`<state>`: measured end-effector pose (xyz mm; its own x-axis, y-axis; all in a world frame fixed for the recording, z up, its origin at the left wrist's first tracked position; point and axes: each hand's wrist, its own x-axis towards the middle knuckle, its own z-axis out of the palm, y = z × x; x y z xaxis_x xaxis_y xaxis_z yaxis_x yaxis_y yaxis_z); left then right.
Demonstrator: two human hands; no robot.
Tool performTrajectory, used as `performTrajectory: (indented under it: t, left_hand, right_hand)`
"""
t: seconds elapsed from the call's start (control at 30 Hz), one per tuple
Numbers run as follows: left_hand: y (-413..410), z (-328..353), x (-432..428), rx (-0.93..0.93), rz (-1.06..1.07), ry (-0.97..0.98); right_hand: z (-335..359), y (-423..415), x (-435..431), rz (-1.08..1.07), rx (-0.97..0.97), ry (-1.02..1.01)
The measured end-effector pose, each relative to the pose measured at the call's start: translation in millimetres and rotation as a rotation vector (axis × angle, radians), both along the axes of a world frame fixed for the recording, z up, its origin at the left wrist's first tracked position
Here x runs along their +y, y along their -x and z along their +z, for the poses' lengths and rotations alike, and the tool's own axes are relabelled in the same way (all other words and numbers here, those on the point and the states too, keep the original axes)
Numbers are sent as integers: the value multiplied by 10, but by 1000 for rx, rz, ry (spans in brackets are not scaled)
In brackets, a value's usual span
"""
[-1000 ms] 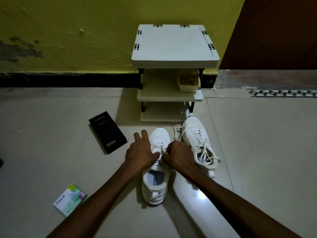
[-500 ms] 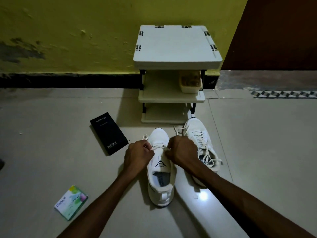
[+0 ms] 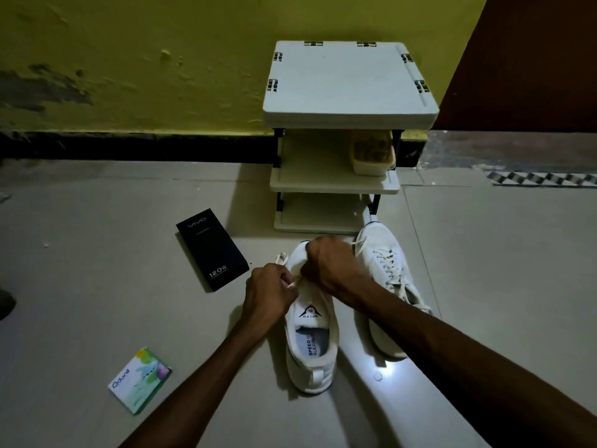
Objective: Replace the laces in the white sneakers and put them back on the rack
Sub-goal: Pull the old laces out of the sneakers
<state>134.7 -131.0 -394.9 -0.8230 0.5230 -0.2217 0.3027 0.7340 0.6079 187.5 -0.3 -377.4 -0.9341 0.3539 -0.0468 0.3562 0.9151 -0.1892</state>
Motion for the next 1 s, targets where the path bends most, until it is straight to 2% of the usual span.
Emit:
performTrajectory:
  t: [0.1, 0.2, 0.33, 0.43, 0.5, 0.6, 0.73, 0.77, 0.8, 0.87, 0.9, 0.93, 1.0]
  left_hand:
    - [-11, -9, -1, -34, 24, -21]
    - [-16, 6, 3, -53, 48, -29]
    - [-20, 3, 19, -42, 42, -26]
    - [-18, -4, 23, -38, 28, -31]
    - [-19, 6, 23, -39, 22, -33]
    - [-11, 21, 17, -44, 20, -31]
    - [-1, 11, 30, -20, -2, -2]
    - [4, 4, 28, -10, -7, -6]
    - [11, -6, 23, -9, -10, -14]
    - [21, -24, 2, -25, -14, -19]
    - [21, -31, -2, -34, -11, -19]
    - [19, -44, -11, -41, -5, -19]
    - [9, -39, 1, -47, 0, -26]
  right_hand:
    - [-33, -87, 270, -283, 38, 65]
    - [-126, -150, 289, -342, 5, 101]
    - [-120, -94, 166, -91, 103, 132]
    - [-91, -48, 23, 178, -17, -57]
    - [-101, -22, -21, 246, -42, -153]
    - [-117, 11, 4, 310, 3, -190]
    - [-69, 36, -21, 402, -50, -288]
    - [-54, 57, 27, 354, -10, -305]
    - [-22, 77, 114, 233, 111, -282]
    - [83, 56, 407, -158, 391, -87]
    - [145, 3, 554, -321, 456, 17]
    - [158, -55, 672, -423, 462, 89]
    - [170, -141, 754, -446, 352, 160]
